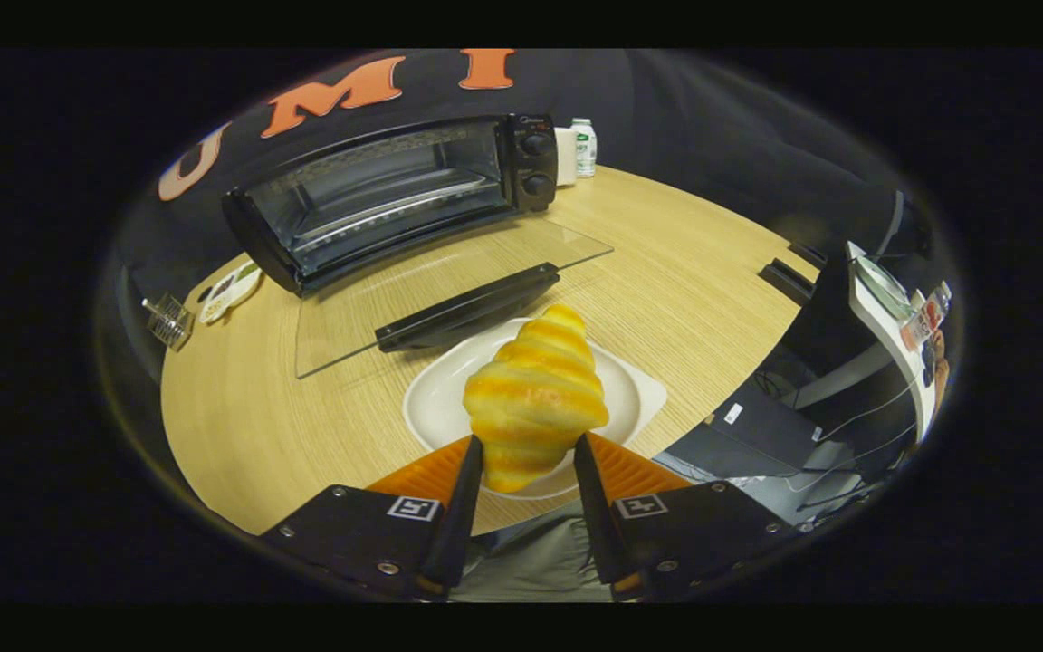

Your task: Open the toaster oven, put the food inside, and close the toaster oven door.

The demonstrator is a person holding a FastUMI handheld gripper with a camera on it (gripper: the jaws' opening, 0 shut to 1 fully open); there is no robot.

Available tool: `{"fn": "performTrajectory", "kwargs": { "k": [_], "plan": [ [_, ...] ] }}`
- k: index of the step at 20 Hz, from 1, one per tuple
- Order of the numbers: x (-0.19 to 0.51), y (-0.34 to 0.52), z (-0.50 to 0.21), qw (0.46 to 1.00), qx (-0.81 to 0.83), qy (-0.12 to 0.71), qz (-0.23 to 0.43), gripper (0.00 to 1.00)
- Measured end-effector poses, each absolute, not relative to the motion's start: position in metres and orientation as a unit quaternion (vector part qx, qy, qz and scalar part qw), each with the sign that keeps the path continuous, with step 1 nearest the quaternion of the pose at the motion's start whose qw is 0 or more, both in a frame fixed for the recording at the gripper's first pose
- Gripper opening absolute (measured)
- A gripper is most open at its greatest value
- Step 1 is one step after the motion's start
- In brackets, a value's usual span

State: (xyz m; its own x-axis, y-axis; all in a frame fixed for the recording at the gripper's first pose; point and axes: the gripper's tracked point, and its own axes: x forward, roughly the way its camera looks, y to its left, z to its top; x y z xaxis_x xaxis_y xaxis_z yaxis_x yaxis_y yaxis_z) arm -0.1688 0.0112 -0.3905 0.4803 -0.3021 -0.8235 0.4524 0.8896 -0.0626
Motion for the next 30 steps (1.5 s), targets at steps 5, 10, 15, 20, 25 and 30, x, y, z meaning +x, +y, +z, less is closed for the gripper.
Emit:
{"fn": "performTrajectory", "kwargs": {
  "k": [5, 10, 15, 20, 25, 30],
  "plan": [
    [-0.154, 0.009, -0.351, 0.878, 0.104, 0.422, -0.200, 0.56],
    [-0.126, 0.012, -0.316, 0.898, 0.125, 0.390, -0.160, 0.55],
    [-0.084, 0.031, -0.305, 0.916, 0.148, 0.364, -0.081, 0.44],
    [-0.059, 0.029, -0.295, 0.924, 0.147, 0.351, -0.045, 0.43],
    [-0.055, 0.023, -0.290, 0.924, 0.159, 0.347, -0.034, 0.39],
    [-0.048, 0.013, -0.283, 0.926, 0.171, 0.336, -0.031, 0.29]
  ]
}}
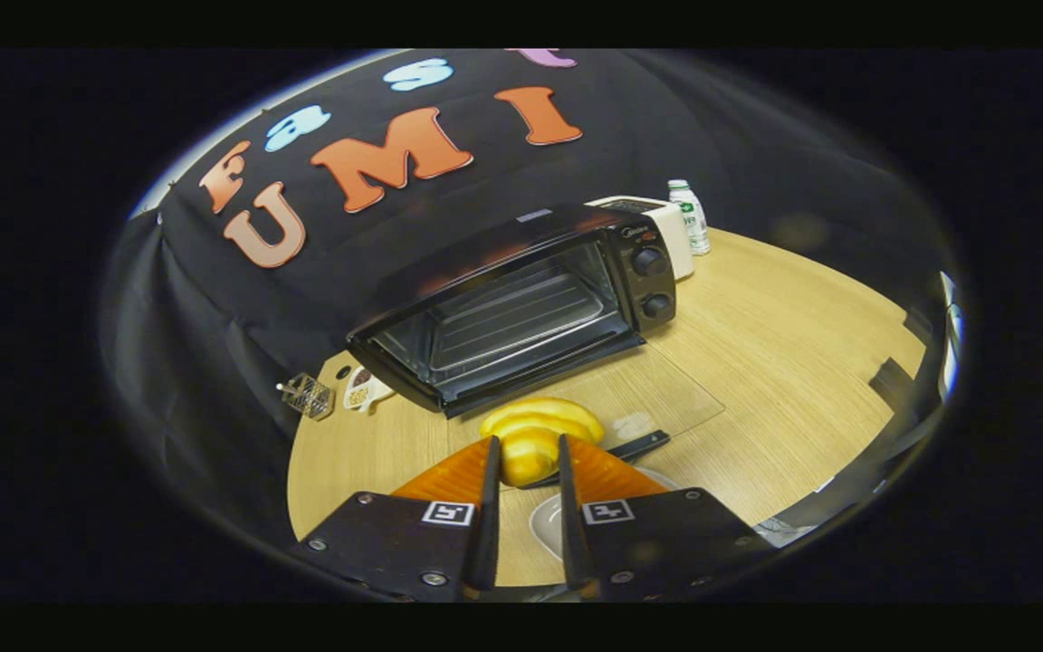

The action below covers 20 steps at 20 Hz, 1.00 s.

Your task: Open the toaster oven, put the food inside, and close the toaster oven door.

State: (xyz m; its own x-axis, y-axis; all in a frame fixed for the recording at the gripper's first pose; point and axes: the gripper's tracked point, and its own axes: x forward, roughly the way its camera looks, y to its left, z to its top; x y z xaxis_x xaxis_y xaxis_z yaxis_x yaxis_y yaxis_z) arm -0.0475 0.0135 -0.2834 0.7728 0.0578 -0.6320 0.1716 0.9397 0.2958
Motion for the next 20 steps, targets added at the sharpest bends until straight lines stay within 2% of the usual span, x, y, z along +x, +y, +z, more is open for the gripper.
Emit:
{"fn": "performTrajectory", "kwargs": {
  "k": [12, 20],
  "plan": [
    [0.018, 0.024, -0.232, 0.943, 0.230, 0.240, 0.018, 0.29],
    [0.070, 0.035, -0.262, 0.951, 0.218, 0.215, 0.042, 0.29]
  ]
}}
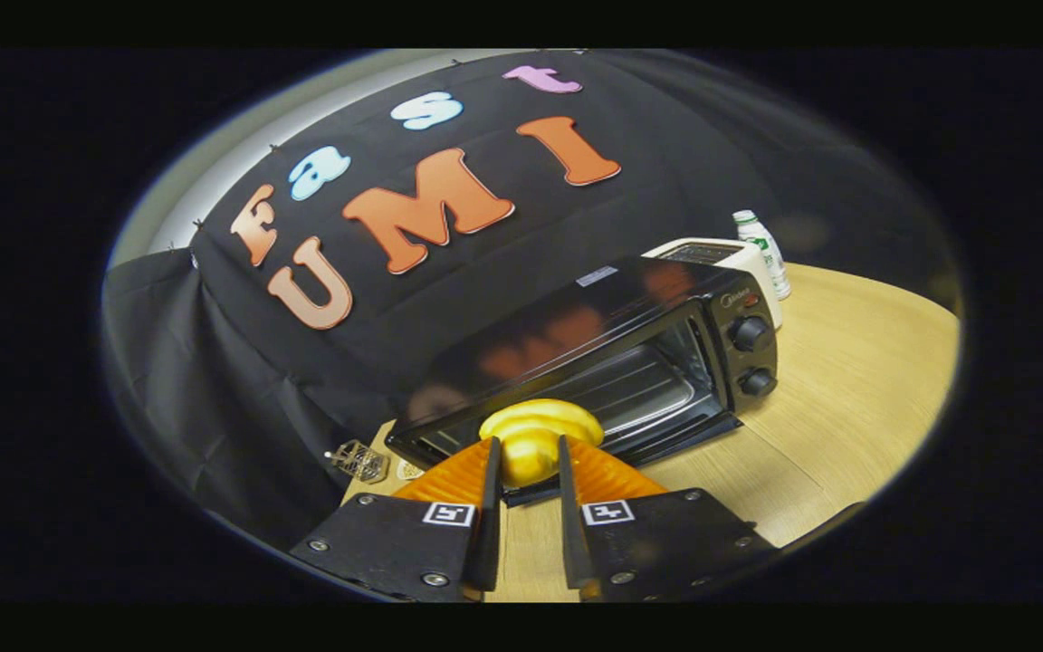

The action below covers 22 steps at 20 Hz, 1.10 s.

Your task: Open the toaster oven, put the food inside, and close the toaster oven door.

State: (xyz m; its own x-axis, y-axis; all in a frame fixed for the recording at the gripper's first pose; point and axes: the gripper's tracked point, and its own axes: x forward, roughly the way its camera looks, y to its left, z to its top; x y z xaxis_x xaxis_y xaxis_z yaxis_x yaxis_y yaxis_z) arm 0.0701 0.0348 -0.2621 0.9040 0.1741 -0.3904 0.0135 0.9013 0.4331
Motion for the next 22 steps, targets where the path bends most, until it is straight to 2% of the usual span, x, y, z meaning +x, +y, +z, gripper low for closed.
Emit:
{"fn": "performTrajectory", "kwargs": {
  "k": [7, 13, 19, 21, 22],
  "plan": [
    [0.108, 0.047, -0.287, 0.958, 0.195, 0.204, 0.050, 0.29],
    [0.130, 0.061, -0.306, 0.937, 0.286, 0.195, 0.053, 0.30],
    [0.145, 0.060, -0.315, 0.923, 0.328, 0.198, 0.034, 0.47],
    [0.141, 0.050, -0.324, 0.921, 0.326, 0.212, 0.018, 0.58],
    [0.137, 0.048, -0.323, 0.923, 0.319, 0.214, 0.015, 0.69]
  ]
}}
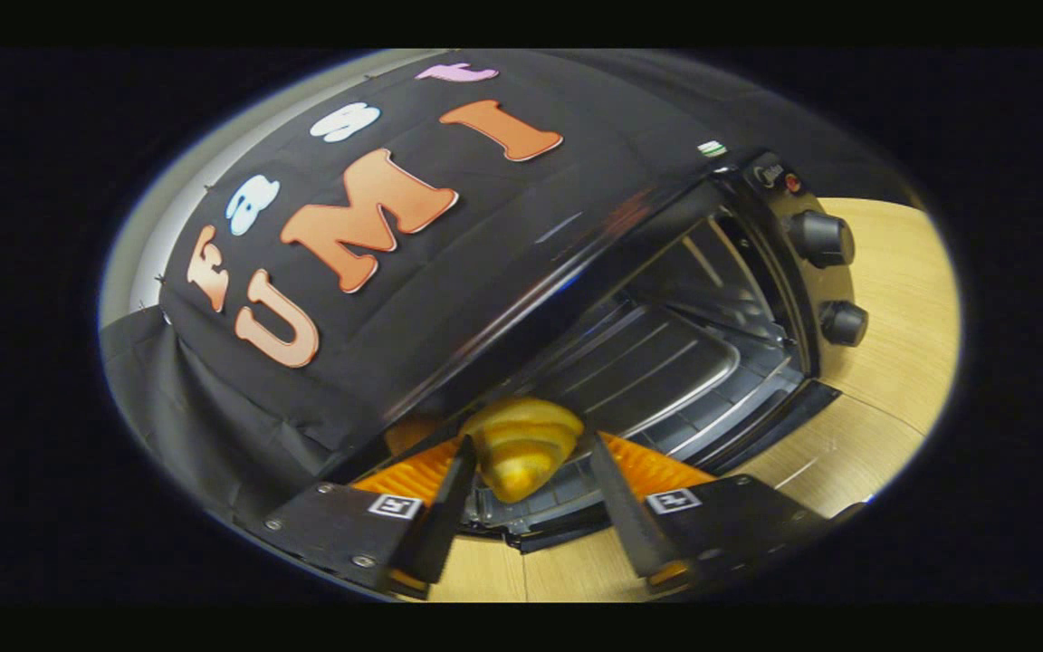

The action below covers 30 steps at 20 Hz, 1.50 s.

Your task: Open the toaster oven, put the food inside, and close the toaster oven door.

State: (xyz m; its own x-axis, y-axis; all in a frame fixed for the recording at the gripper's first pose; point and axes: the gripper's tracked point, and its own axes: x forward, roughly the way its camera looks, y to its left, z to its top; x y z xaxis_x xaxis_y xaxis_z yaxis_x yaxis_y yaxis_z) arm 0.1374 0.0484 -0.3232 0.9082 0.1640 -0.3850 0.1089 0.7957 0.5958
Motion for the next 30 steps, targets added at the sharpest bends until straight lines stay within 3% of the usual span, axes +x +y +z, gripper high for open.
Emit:
{"fn": "performTrajectory", "kwargs": {
  "k": [2, 4, 14, 21, 30],
  "plan": [
    [0.122, 0.046, -0.314, 0.928, 0.303, 0.215, 0.014, 0.90],
    [0.104, 0.044, -0.299, 0.932, 0.294, 0.213, 0.018, 0.97],
    [-0.017, -0.004, -0.260, 0.962, 0.128, 0.242, 0.009, 0.98],
    [-0.072, -0.012, -0.315, 0.946, 0.061, 0.317, 0.000, 0.99],
    [-0.074, -0.009, -0.379, 0.919, -0.027, 0.392, 0.011, 0.99]
  ]
}}
